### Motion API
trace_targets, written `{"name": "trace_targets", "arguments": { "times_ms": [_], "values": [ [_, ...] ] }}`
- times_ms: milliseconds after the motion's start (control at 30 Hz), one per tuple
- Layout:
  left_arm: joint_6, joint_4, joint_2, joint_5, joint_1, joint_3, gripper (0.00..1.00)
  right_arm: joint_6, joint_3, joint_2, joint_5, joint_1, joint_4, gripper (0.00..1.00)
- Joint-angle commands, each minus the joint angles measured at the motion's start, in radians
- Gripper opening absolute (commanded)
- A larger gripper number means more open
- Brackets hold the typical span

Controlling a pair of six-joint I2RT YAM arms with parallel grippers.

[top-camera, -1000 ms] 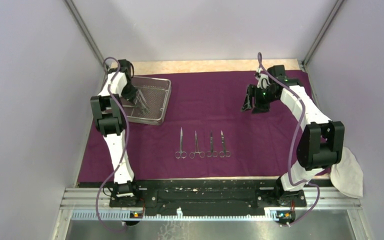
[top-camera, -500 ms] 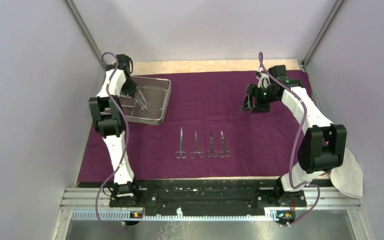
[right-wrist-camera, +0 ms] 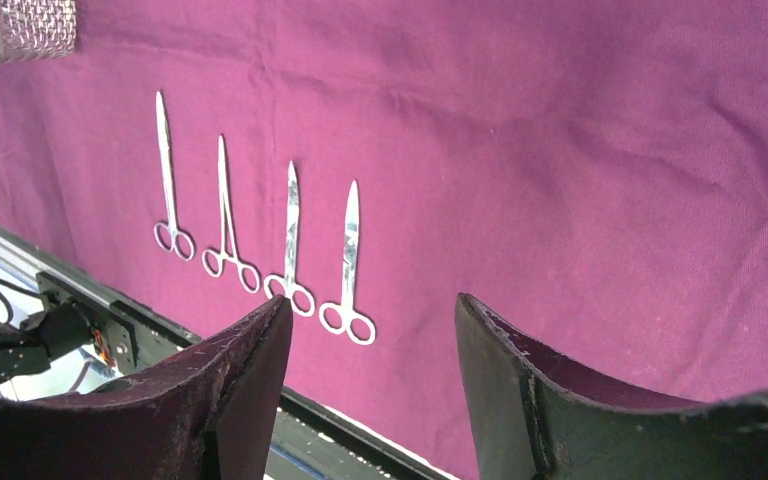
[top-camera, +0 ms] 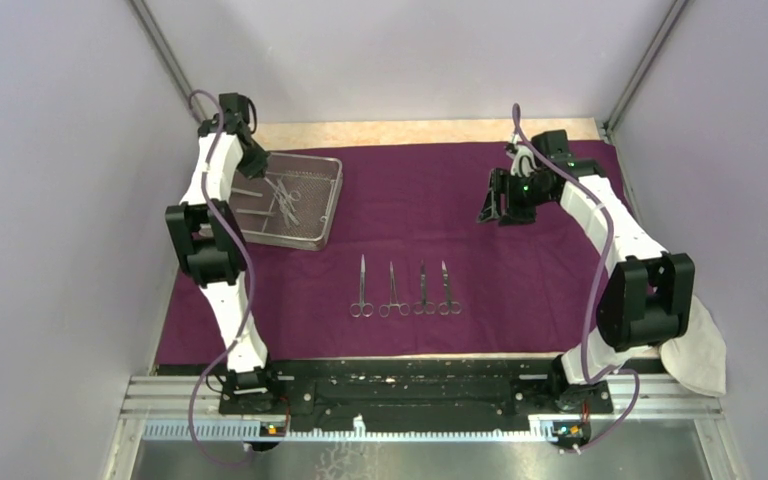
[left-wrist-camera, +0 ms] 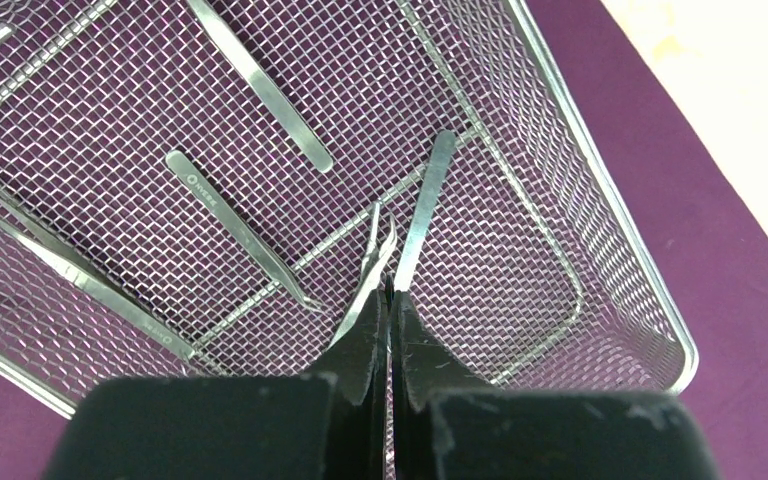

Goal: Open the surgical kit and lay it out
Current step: Pick up the medical item from the container.

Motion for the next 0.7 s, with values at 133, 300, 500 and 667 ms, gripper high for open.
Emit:
{"name": "trace_targets", "arguments": {
  "times_ms": [133,300,500,667],
  "values": [
    [0.009,0.055,-0.157,0.066,-0.012,-0.035,0.00,0.017,-0.017,-0.068,-0.014,0.023,0.040,0.61],
    [0.022,0.097,-0.205,0.098,-0.012,-0.078,0.00,0.022,-0.021,-0.069,-0.020,0.051,0.052,0.61],
    [0.060,0.130,-0.271,0.138,-0.015,-0.117,0.00,0.053,-0.018,-0.061,-0.048,0.084,0.081,0.61],
    [0.088,0.138,-0.329,0.160,-0.038,-0.141,0.00,0.093,-0.018,-0.044,-0.119,0.106,0.131,0.62]
  ]
}}
